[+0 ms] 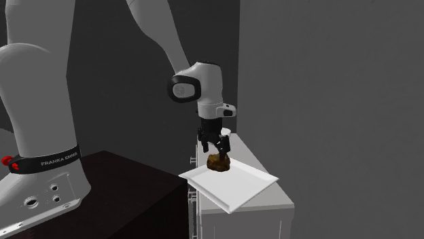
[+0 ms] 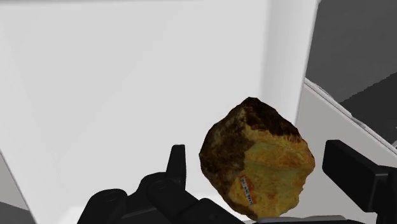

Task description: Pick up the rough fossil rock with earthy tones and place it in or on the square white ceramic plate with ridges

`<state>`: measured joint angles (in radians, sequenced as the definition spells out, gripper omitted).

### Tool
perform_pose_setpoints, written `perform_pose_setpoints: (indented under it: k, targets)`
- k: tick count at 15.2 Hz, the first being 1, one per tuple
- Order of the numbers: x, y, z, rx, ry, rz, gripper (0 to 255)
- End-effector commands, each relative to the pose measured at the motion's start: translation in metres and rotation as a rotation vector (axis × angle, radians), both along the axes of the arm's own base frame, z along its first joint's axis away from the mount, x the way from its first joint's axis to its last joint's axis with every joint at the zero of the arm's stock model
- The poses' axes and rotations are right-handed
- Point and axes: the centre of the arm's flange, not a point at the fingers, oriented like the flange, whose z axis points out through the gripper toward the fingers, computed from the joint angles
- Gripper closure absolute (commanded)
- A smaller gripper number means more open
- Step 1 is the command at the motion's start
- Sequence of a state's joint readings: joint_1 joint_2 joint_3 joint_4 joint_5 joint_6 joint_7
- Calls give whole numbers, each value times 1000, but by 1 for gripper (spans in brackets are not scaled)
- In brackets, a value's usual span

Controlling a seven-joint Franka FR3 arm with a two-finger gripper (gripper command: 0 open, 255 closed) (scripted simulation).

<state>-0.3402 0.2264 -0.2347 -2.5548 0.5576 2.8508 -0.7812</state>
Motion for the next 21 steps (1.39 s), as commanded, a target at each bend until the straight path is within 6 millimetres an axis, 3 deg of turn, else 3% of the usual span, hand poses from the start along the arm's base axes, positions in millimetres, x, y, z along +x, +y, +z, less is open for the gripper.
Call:
perform_pose_setpoints:
  k: [1, 8, 16, 17, 21]
  targets:
    - [2, 18, -7, -26, 21, 45, 0]
    - [7, 18, -47, -26, 21, 45, 0]
    - [7, 18, -46, -26, 21, 45, 0]
    - [7, 18, -46, -26, 21, 45, 255]
    - [7, 18, -46, -26, 21, 45, 255]
